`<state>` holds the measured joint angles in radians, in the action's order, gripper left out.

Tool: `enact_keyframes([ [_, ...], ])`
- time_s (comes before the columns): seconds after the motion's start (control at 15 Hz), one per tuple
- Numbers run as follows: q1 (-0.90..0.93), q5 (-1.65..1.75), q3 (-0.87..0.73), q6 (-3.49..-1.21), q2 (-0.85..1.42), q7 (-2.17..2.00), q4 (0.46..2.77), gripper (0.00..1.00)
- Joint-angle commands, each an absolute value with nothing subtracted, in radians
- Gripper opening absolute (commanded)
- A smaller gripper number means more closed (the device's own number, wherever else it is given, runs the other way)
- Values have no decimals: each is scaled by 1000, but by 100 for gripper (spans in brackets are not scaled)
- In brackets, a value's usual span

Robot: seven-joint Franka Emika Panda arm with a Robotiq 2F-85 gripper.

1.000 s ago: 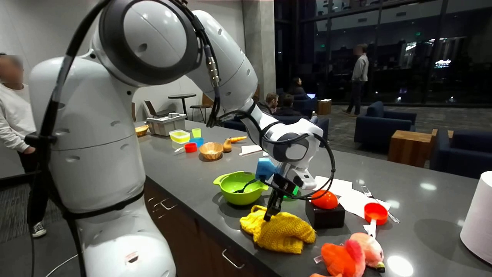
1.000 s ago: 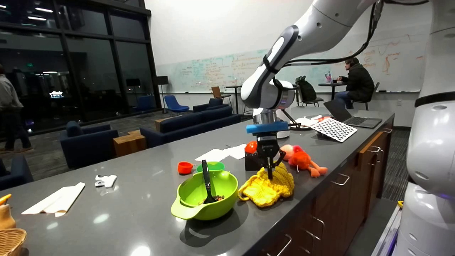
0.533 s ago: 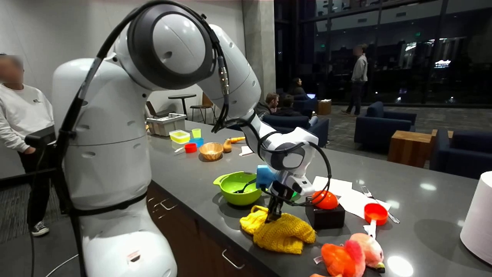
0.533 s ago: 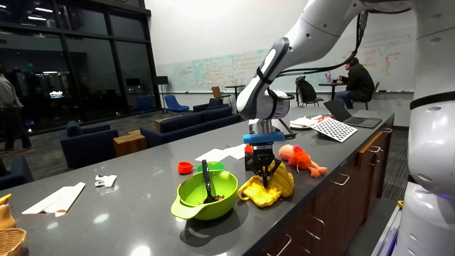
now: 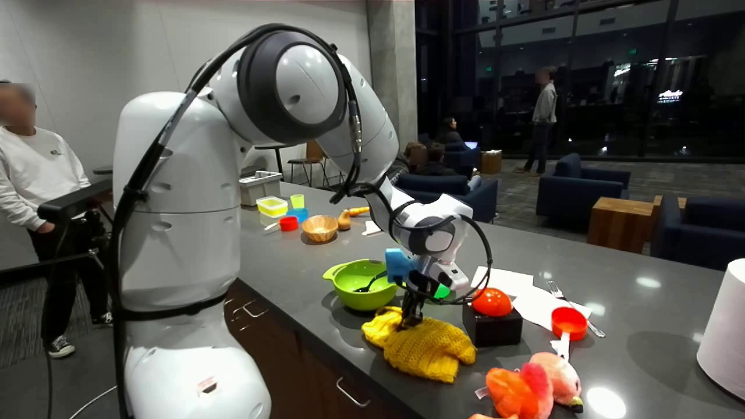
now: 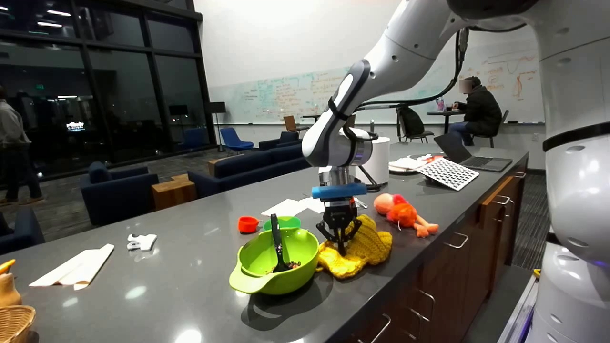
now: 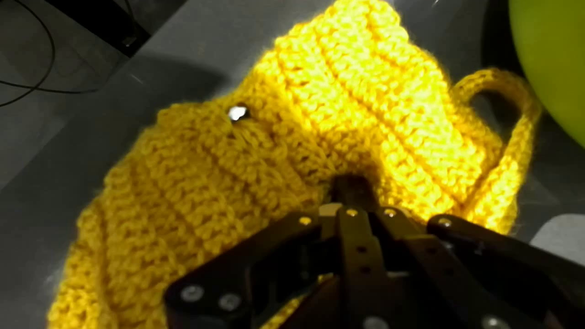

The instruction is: Place the orange knitted item to the right of the green bowl

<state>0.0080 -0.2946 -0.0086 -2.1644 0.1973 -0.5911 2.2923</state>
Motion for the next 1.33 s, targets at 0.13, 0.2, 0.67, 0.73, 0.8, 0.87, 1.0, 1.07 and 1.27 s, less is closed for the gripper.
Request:
enact_keyframes([
  [0.13, 41, -330, 23, -2140, 289, -543, 2185, 0],
  [0.2, 46, -331, 26, -2134, 297, -538, 2172, 0],
  [0.67, 67, -277, 15, -2093, 302, -556, 2120, 31],
  [0.73, 71, -247, 6, -2085, 281, -574, 2122, 36],
  [0.8, 75, -216, -3, -2078, 269, -592, 2121, 44],
  [0.87, 76, -181, -14, -2062, 248, -611, 2123, 49],
  [1.0, 75, -116, -31, -2029, 219, -653, 2122, 62],
  [1.07, 74, -83, -40, -2008, 200, -678, 2122, 69],
  [1.27, 65, 7, -59, -1956, 154, -746, 2119, 91],
])
